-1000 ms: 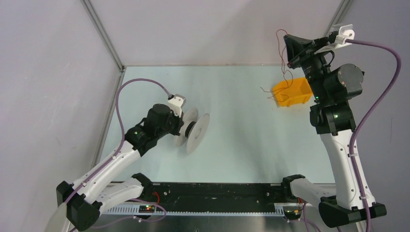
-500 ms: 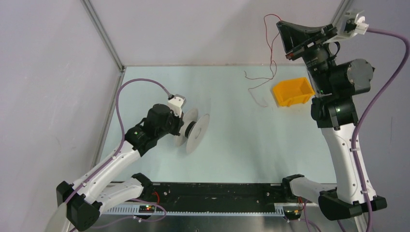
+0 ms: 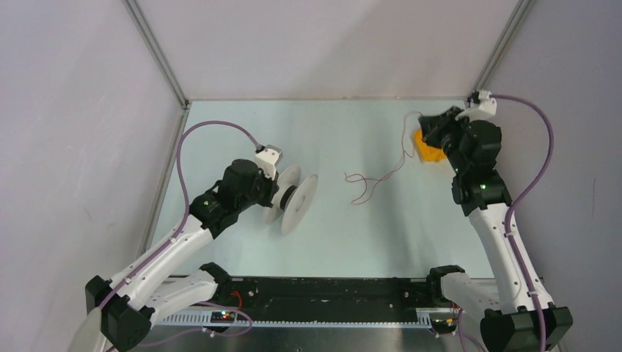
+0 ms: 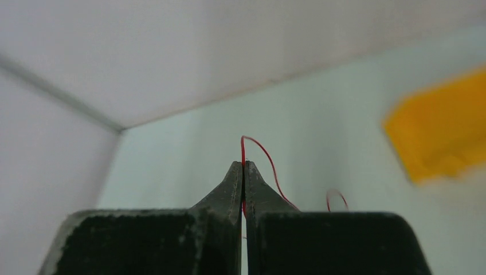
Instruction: Wrap the cables
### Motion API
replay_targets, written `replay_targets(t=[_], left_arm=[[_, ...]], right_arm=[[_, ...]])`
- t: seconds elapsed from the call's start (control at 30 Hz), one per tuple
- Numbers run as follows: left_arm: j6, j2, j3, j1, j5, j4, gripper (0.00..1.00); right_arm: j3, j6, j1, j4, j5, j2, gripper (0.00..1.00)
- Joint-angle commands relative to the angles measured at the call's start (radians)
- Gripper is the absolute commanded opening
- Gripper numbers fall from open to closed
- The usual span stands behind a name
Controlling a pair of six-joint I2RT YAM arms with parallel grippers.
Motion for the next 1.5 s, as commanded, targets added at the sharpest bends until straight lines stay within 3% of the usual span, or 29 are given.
replay_targets(t=[0.0, 0.1, 0.13, 0.27, 0.43, 0.67, 0.87, 1.13, 1.33, 1.47], left_arm=[[0.015, -0.021, 0.011, -0.006, 0.014, 0.076, 0.0], [0.012, -0.018, 0.012, -0.007, 0.019, 0.076, 0.0], [0.011, -0.017, 0.011, -0.006, 0.022, 0.077, 0.0], [0.013, -0.013, 0.013, -0.007, 0.02, 0.075, 0.0], [0.015, -0.008, 0.01, -0.007, 0.017, 0.076, 0.0], [0.014, -0.007, 0.013, -0.006, 0.019, 0.075, 0.0], [0.011, -0.004, 0.012, -0.007, 0.019, 0.076, 0.04], [0.007, 0.001, 0.013, -0.007, 0.023, 0.076, 0.08], [0.006, 0.009, 0.01, -0.006, 0.028, 0.076, 0.13], [0.004, 0.013, 0.009, -0.006, 0.029, 0.075, 0.15]], right_arm=[[-0.12, -0.014, -0.116, -0.212, 0.313, -0.071, 0.01], [-0.204, -0.001, -0.22, -0.205, 0.247, -0.101, 0.11], [-0.225, -0.004, -0.229, -0.209, 0.234, -0.101, 0.2], [-0.233, -0.039, -0.237, -0.238, 0.206, -0.083, 0.38], [-0.233, -0.07, -0.209, -0.244, 0.162, -0.086, 0.5], [-0.234, -0.117, -0.031, -0.22, 0.181, 0.018, 0.52], [-0.211, -0.17, 0.074, -0.207, -0.049, 0.218, 0.49], [-0.165, -0.205, 0.17, -0.198, -0.142, 0.453, 0.43], [-0.141, -0.428, 0.213, -0.088, -0.3, 0.54, 0.47], [-0.06, -0.647, 0.205, -0.15, -0.403, 0.605, 0.49]])
